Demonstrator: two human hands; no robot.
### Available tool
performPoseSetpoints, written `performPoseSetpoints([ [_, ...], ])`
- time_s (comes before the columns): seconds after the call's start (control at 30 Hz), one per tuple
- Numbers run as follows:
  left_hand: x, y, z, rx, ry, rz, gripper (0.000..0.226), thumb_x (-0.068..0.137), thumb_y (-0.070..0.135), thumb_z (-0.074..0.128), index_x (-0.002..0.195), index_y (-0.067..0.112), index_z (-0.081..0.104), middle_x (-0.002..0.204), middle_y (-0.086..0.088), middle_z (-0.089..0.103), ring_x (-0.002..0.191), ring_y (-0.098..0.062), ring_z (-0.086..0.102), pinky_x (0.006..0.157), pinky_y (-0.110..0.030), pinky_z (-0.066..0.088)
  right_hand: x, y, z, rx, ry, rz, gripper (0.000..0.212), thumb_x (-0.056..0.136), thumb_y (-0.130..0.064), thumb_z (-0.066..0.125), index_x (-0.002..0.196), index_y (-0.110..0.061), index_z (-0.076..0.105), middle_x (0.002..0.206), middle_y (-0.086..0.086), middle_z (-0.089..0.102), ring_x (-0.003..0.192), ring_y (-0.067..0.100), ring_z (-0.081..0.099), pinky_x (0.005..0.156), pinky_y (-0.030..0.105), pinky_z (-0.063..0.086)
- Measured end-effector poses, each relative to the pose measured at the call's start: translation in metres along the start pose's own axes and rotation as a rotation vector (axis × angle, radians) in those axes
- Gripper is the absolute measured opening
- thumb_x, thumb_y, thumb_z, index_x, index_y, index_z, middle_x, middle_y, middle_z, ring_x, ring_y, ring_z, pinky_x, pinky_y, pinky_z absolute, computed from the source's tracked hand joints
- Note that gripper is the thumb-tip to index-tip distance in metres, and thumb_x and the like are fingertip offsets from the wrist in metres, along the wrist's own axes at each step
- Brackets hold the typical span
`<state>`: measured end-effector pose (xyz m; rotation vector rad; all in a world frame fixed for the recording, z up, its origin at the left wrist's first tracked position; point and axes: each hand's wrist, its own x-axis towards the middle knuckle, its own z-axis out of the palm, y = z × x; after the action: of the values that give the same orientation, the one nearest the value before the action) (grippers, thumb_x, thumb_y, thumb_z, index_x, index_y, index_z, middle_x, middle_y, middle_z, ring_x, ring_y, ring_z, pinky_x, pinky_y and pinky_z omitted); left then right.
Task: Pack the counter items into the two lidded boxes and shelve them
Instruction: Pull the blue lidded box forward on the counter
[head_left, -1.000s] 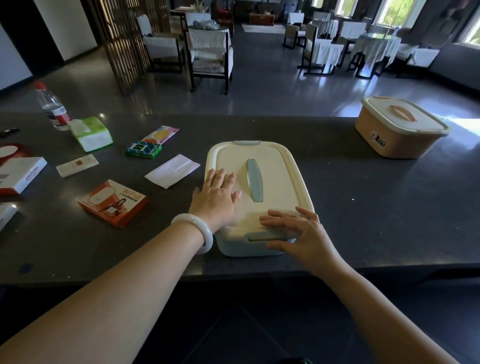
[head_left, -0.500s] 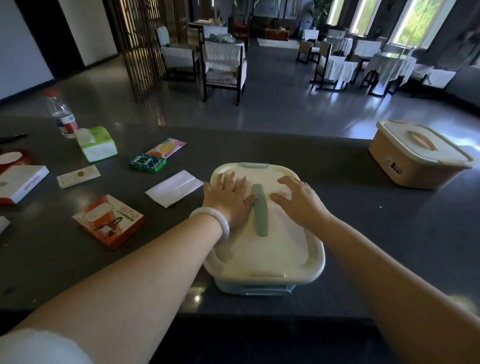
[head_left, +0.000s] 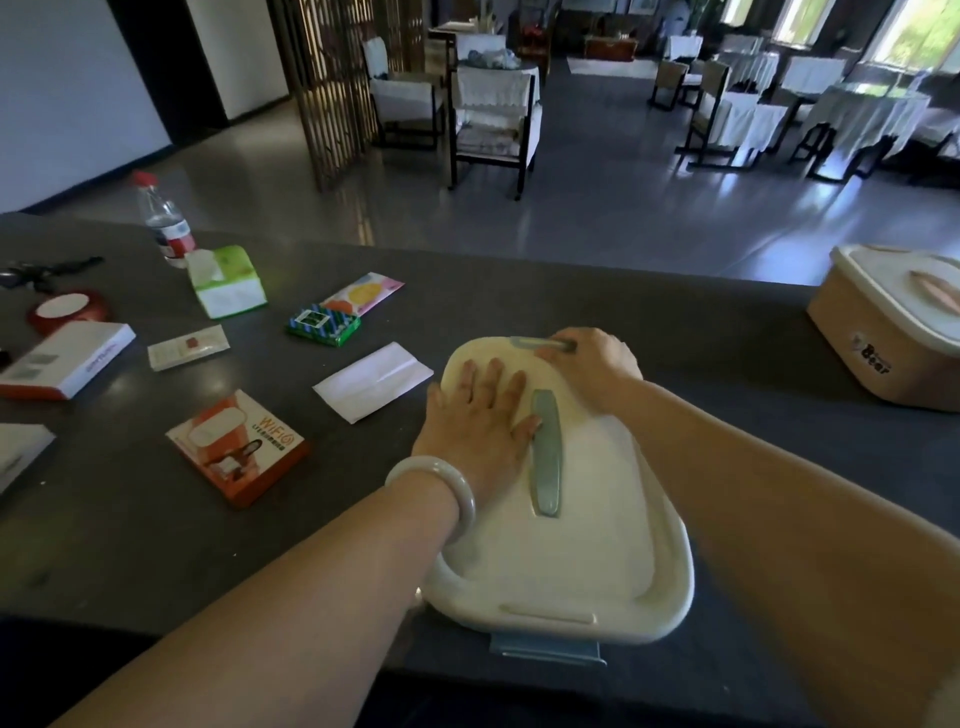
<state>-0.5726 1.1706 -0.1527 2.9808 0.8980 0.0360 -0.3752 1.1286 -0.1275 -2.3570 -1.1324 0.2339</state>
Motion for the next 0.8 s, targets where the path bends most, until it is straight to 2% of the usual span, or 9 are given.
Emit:
performPoseSetpoints([
  [0.1,-0.001,0.002,-0.002,-0.003,0.022,-0.012,0.06,0.099,0.054,0.005,0.151,0.031,-0.013,0.162,0.003,-0.011,0.148,-0.028,-0.011,0.115,-0.058,0.009,0.004,0.0,0.002,0.051,0.021,0.032,0.035,0.077,-0.067,0.054,0.094,-0.04,0.069,0.088,-0.012,0.064,0.089,0.019,0.059,0.074,0.029,0.043],
  [0.23,-0.001,0.004,-0.008,-0.026,-0.005,-0.02,0.06,0.099,0.054,0.006,0.152,0.03,-0.011,0.162,0.002,-0.012,0.148,-0.027,-0.012,0.116,-0.057,0.007,0.009,0.001,0.0,0.029,-0.021,0.017,0.033,0.081,-0.066,0.052,0.09,-0.039,0.069,0.092,-0.01,0.064,0.091,0.021,0.057,0.081,0.034,0.047],
  [0.33,-0.001,0.004,-0.009,-0.026,-0.015,-0.027,0.06,0.099,0.055,0.006,0.152,0.031,-0.011,0.162,0.003,-0.013,0.148,-0.027,-0.012,0.117,-0.057,0.007,0.014,0.002,-0.002,0.02,-0.071,0.02,0.04,0.083,-0.068,0.047,0.095,-0.037,0.069,0.097,-0.009,0.064,0.091,0.022,0.057,0.076,0.034,0.048],
  [0.43,0.0,0.004,-0.007,-0.023,-0.008,-0.026,0.061,0.098,0.056,0.004,0.152,0.031,-0.011,0.162,0.003,-0.012,0.148,-0.027,-0.011,0.117,-0.056,0.008,0.021,0.0,-0.002,-0.042,-0.079,0.102,0.054,0.088,-0.07,0.035,0.1,-0.029,0.068,0.09,-0.005,0.062,0.079,0.02,0.057,0.062,0.03,0.041],
  [0.5,0.002,0.003,-0.005,-0.021,-0.01,-0.014,0.062,0.097,0.057,0.003,0.152,0.031,-0.01,0.162,0.002,-0.011,0.148,-0.028,-0.01,0.117,-0.056,0.009,0.026,-0.004,-0.002,-0.108,-0.095,0.138,0.06,0.089,-0.07,0.028,0.104,-0.026,0.067,0.087,-0.003,0.062,0.072,0.017,0.055,0.059,0.03,0.037],
  [0.6,0.004,0.0,-0.002,-0.007,0.004,-0.016,0.063,0.096,0.058,0.002,0.152,0.031,-0.008,0.162,0.002,-0.008,0.148,-0.028,-0.007,0.117,-0.056,0.01,0.028,-0.005,-0.001,-0.199,-0.124,0.109,0.064,0.09,-0.07,0.023,0.118,-0.029,0.063,0.109,0.001,0.064,0.085,0.021,0.054,0.071,0.033,0.035],
  [0.7,0.003,0.001,-0.002,-0.006,0.001,-0.019,0.063,0.096,0.058,0.002,0.152,0.031,-0.009,0.162,0.002,-0.009,0.148,-0.028,-0.007,0.117,-0.055,0.01,0.022,-0.005,-0.002,-0.313,-0.155,0.003,0.051,0.096,-0.057,0.02,0.128,-0.035,0.054,0.127,0.001,0.059,0.108,0.027,0.054,0.081,0.037,0.035],
  [0.8,0.0,0.003,-0.006,-0.02,-0.016,-0.031,0.062,0.097,0.058,0.003,0.152,0.032,-0.009,0.162,0.004,-0.011,0.148,-0.026,-0.01,0.117,-0.054,0.009,0.012,-0.004,-0.004,-0.415,-0.189,-0.089,0.049,0.098,-0.053,0.022,0.14,-0.034,0.039,0.143,0.001,0.046,0.128,0.029,0.039,0.102,0.044,0.025],
])
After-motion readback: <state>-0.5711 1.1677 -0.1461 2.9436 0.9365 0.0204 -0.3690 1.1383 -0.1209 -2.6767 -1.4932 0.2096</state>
